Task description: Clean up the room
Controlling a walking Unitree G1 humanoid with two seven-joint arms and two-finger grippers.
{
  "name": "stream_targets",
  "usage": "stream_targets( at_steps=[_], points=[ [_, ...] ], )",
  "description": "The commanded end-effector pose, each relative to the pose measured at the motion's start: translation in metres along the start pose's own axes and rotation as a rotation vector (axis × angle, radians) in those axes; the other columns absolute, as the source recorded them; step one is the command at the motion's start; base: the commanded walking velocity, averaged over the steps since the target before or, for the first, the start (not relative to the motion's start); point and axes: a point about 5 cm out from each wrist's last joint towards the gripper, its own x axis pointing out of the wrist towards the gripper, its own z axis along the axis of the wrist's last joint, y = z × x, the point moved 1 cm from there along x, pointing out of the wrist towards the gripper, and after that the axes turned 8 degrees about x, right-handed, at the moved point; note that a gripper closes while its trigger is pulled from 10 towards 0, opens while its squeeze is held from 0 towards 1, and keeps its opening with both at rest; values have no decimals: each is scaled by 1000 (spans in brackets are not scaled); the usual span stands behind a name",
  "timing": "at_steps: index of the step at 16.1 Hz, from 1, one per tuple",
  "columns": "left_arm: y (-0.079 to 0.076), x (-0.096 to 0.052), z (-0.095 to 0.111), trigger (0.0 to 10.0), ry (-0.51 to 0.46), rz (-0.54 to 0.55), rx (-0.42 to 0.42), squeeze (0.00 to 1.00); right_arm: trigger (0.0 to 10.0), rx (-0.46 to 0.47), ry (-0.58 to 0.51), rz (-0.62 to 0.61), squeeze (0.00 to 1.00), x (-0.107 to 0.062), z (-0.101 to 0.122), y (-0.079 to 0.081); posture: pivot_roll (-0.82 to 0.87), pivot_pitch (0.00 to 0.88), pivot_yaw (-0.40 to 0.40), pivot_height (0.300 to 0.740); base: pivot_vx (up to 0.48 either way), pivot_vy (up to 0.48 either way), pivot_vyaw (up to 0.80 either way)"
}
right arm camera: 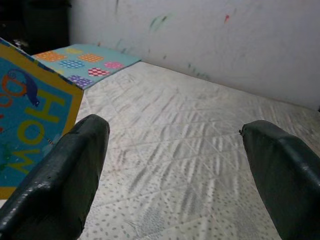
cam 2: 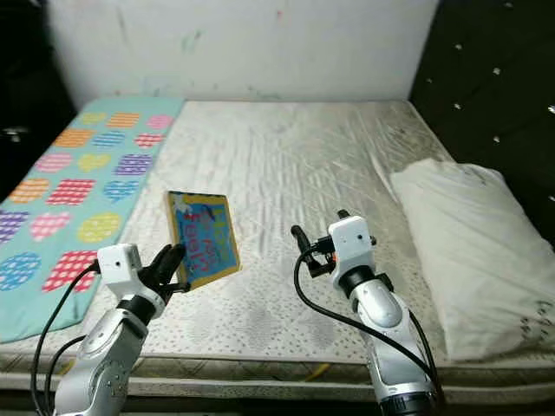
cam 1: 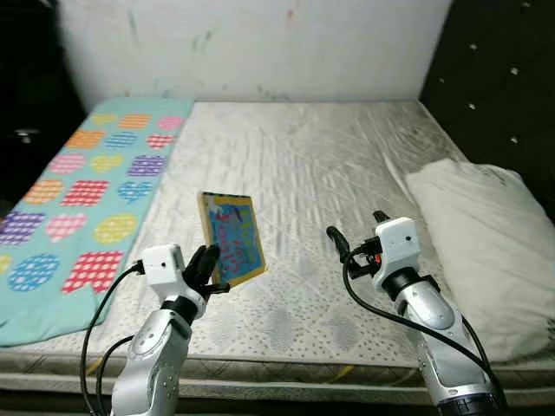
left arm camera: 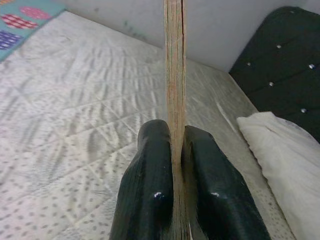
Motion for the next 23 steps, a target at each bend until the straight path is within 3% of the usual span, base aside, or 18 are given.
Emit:
stream_targets(
  at_steps=[1,11,18,20,23],
  points=[
    [-3,2,8,10000,-34,-14,15,0,10000,-2,-13,-5,0,2,3,0,-179,0,13,740,0,-442,0],
    [-3,2,9,10000,-32,-17,20,0,10000,-2,-15,-15,0,2,3,-1,-178,0,13,740,0,-475,0],
    [-3,2,9,10000,-36,-19,19,0,10000,-18,-17,-34,0,1,3,-4,-179,0,13,740,0,0,0],
    [-3,2,10,10000,-40,-20,21,0,10000,-58,-13,-70,0,-3,2,-11,-176,0,12,740,0,-459,0],
    [10,-10,16,10000,-47,19,83,0,10000,-113,114,-129,0,-22,-14,-30,-169,0,11,740,0,-261,0]
  ],
)
